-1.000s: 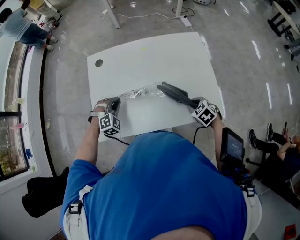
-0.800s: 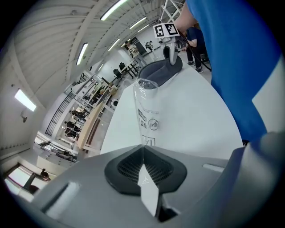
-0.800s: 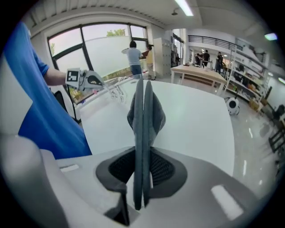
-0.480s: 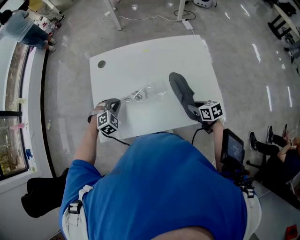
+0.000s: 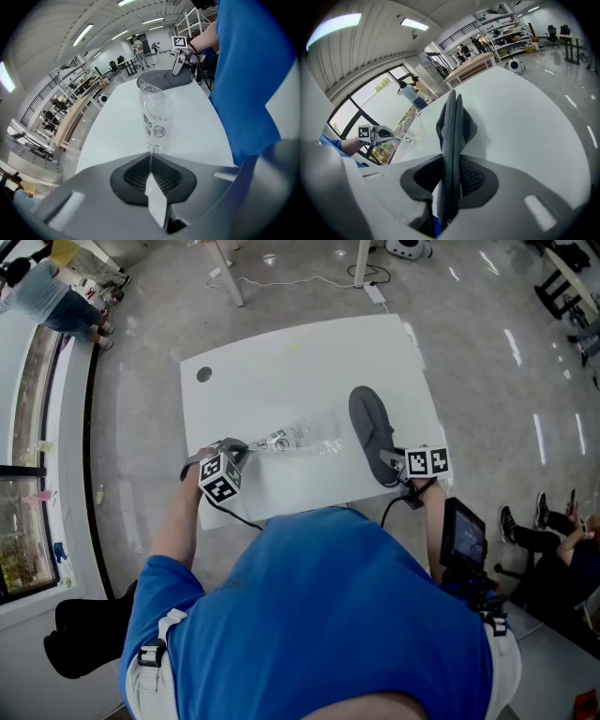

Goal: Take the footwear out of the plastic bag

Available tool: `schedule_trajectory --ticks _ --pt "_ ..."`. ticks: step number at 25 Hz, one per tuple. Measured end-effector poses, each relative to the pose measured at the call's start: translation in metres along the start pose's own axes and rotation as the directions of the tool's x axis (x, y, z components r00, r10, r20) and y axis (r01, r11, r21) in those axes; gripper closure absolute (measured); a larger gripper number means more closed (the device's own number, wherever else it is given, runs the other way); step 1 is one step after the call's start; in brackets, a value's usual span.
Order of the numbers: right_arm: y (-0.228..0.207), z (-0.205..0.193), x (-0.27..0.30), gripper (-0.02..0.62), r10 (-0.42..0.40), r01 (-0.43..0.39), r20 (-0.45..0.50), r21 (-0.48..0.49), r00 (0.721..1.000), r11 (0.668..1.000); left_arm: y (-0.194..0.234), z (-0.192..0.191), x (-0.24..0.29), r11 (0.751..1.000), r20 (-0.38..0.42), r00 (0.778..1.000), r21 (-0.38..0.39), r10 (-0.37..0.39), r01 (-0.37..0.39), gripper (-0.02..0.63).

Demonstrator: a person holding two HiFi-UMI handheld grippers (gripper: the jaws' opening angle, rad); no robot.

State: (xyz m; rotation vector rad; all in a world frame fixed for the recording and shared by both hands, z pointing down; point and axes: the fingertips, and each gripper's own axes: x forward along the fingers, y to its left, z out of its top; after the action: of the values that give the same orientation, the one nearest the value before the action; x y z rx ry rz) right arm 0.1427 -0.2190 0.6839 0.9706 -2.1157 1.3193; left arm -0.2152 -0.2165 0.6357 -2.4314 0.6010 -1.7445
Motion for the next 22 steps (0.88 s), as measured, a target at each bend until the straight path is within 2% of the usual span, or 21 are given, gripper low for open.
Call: schedule_trajectory --ticks 5,10,14,18,22 --pt "-0.01 -0.002 0.003 0.477 -0.066 0.066 -0.012 -0.014 0.998 0.998 0.007 -0.001 0.004 1.0 -0.04 0.999 0.021 -0.001 0.001 0.594" --pt "-0.021 -0.001 0.002 0.418 -0.156 0.155 -0.018 -0.057 0.988 0.986 0.017 -0.004 0.017 0.997 -0.102 0.995 0.076 0.017 -0.009 0.589" --pt "-0.025 0.0 0.002 0.407 -0.19 0.188 -0.017 -0.074 0.982 0.979 0.023 -0.011 0.029 0.994 -0.151 0.988 0.108 0.031 -0.014 0.575" --pt "-0.028 0.0 0.003 0.405 -0.207 0.205 -0.009 -0.085 0.978 0.975 0.026 -0.017 0.041 0.992 -0.189 0.981 0.124 0.041 -0.018 0.537" --pt "-0.032 0.0 0.003 0.397 -0.24 0.238 -0.01 -0.112 0.971 0.965 0.024 -0.024 0.05 0.992 -0.223 0.974 0.123 0.031 -0.003 0.436"
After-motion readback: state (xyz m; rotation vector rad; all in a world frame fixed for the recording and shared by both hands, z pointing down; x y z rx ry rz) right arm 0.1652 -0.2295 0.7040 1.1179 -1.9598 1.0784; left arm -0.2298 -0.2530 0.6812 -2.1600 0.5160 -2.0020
